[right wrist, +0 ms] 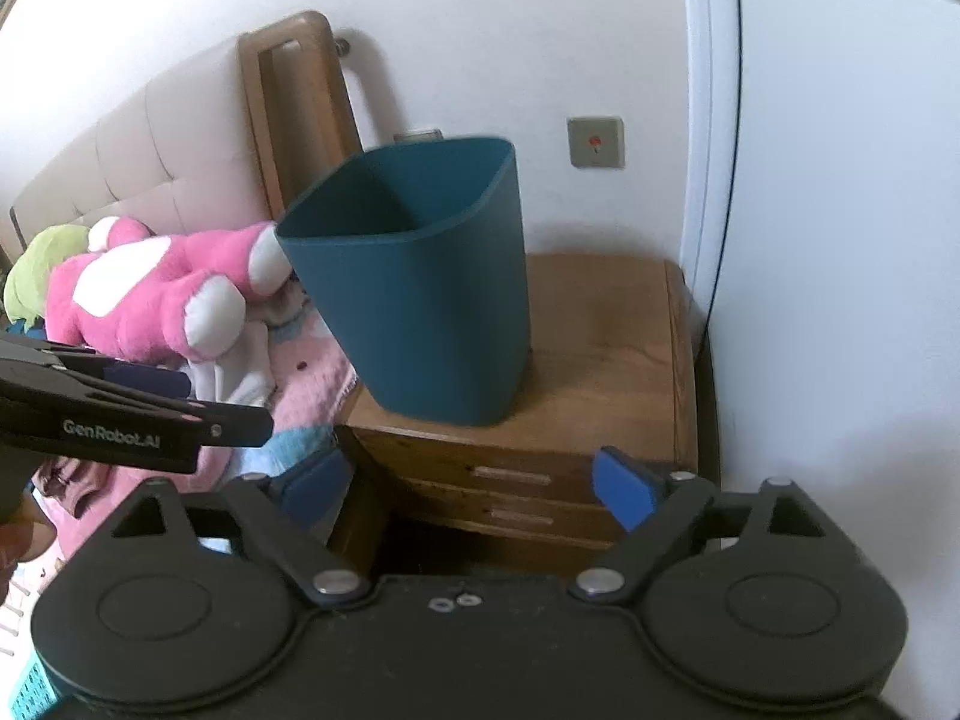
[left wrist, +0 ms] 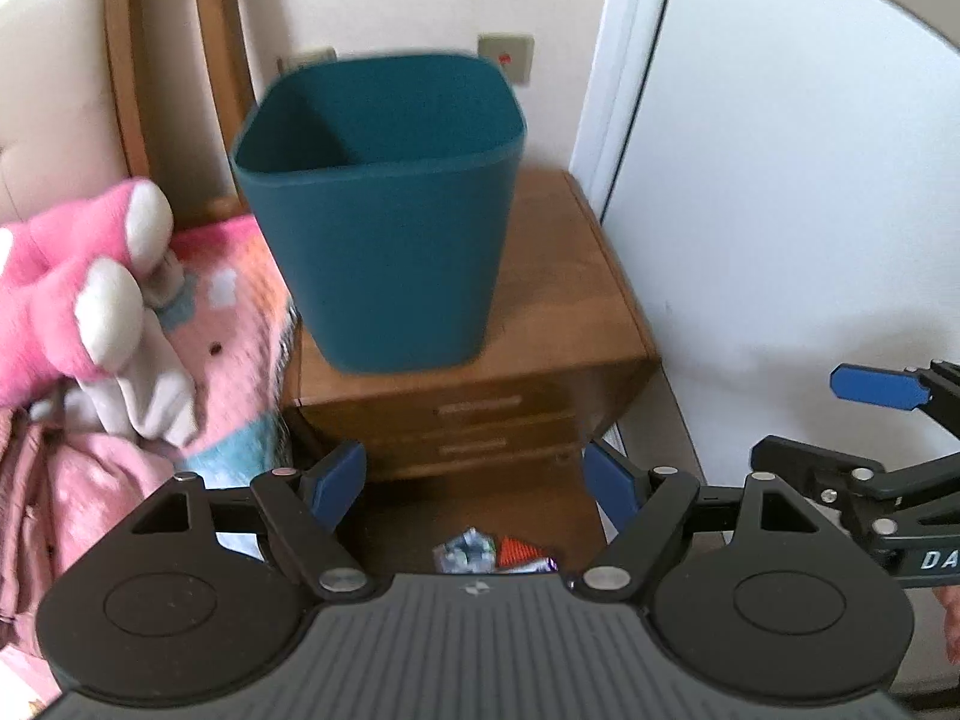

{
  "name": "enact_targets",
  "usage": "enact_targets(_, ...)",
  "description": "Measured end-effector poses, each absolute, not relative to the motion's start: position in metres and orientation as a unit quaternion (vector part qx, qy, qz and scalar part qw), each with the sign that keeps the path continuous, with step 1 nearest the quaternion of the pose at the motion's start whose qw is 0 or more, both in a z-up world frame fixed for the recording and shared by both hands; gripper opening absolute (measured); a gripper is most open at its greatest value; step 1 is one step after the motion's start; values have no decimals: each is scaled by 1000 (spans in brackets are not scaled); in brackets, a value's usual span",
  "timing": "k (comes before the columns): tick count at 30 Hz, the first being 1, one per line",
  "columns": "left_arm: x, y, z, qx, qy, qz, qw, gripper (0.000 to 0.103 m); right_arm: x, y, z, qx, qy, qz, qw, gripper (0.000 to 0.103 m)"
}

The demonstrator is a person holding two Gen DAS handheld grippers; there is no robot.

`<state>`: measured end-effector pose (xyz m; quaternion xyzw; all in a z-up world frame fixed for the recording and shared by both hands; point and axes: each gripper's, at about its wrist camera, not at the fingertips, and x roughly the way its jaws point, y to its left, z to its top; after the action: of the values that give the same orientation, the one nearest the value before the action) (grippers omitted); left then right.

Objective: Collect trash
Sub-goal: 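Withdraw both tools from the wastebasket and lower them to the trash pile, then grasp the crumpled grey paper with the left tool while the right tool grasps the red wrapper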

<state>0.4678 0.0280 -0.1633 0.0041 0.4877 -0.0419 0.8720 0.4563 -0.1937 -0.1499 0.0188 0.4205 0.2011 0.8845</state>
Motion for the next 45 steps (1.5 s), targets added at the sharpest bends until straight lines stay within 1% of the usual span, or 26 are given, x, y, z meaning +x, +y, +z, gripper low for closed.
enact_targets(4, 466, 31, -204, 6, 517, -54, 854, 81, 445, -201, -178, 27, 436, 195, 878, 99)
enact_targets(7, 466, 35, -239, 0, 541, -63, 839, 82, 439, -208, -207, 37, 459, 184, 869, 100)
enact_targets(8, 467, 35, -252, -1, 550, -64, 833, 86, 438, -210, -217, 41, 466, 180, 865, 100)
enact_targets(9, 468, 36, -264, -2, 558, -63, 828, 96, 437, -213, -227, 45, 474, 176, 862, 101)
enact_targets(10, 468, 36, -276, -3, 566, -63, 822, 103, 436, -215, -238, 50, 483, 170, 857, 101)
enact_targets(14, 472, 38, -332, -6, 592, -66, 804, 103, 432, -221, -286, 58, 518, 148, 840, 101)
enact_targets(18, 472, 40, -400, -12, 623, -62, 780, 103, 424, -221, -340, 39, 545, 139, 826, 101)
enact_targets(25, 455, 30, -530, 19, 662, -37, 748, 103, 404, -219, -454, 21, 588, 141, 796, 100)
enact_targets(31, 435, 25, -633, 21, 686, -22, 727, 103, 380, -209, -555, -41, 617, 178, 766, 99)
enact_targets(37, 427, 30, -731, 10, 714, -8, 700, 103, 367, -207, -662, -59, 656, 182, 730, 92)
enact_targets(41, 424, 34, -795, 19, 733, -22, 679, 103, 364, -208, -724, -57, 680, 173, 710, 89)
enact_targets(45, 418, 33, -844, 32, 741, -57, 668, 103, 363, -209, -778, -58, 694, 170, 697, 85)
